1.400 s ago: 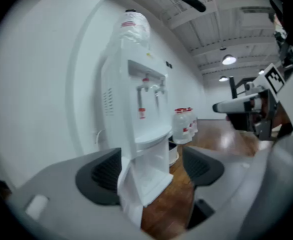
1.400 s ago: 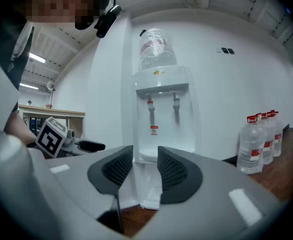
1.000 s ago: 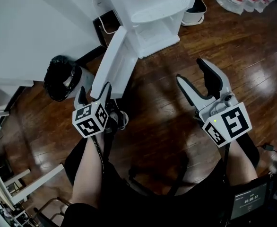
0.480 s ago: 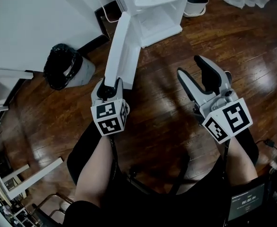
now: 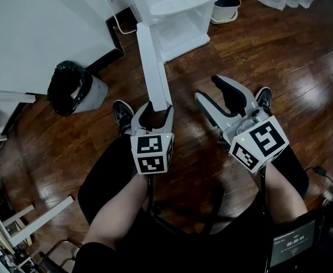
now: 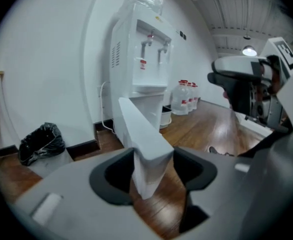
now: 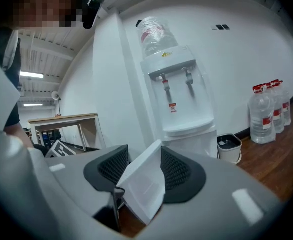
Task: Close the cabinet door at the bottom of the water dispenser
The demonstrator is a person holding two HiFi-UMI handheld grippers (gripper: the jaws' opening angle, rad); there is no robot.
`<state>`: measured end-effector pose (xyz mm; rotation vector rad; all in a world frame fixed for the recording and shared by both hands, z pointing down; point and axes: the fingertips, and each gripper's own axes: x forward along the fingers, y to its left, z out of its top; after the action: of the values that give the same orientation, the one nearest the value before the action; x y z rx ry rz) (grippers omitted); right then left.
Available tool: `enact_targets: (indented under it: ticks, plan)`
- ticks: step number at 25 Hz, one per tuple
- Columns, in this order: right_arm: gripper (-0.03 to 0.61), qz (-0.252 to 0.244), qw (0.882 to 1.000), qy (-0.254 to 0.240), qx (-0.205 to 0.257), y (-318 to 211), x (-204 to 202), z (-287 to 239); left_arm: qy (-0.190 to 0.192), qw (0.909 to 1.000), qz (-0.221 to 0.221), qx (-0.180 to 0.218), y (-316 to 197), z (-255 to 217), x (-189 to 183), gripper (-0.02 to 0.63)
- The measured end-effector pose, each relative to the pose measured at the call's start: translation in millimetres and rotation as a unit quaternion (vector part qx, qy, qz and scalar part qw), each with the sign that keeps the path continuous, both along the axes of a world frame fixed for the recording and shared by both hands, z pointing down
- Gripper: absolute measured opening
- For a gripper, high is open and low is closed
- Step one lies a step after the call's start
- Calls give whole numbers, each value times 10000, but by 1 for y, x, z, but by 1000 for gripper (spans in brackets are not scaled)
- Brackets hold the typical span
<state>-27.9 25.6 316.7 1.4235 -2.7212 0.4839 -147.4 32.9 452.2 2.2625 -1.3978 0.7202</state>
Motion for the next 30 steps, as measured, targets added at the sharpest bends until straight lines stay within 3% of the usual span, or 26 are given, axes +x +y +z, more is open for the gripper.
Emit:
enact_targets:
  ticks: [5,13,19,24,30]
  plan:
    - [161,252,9995,-54,-180,-11,19,5,438,9983,160,-338,6,-4,44,257]
    - [161,408,9985,-3,-374,-39,52,9,534,9933,804,-636,-5,0,108,205]
    - [162,399,9953,555,-683,-48,83,49,813,9845,1290,-872,-25,1,149,192]
    - [163,330,9857,1063,-1269,-60,121,91,641,9854,1274,-925,-63,5,169,289]
    - [163,111,9735,1479,-1742,-72,127,131,384,9892,1111,-871,-104,12,163,402]
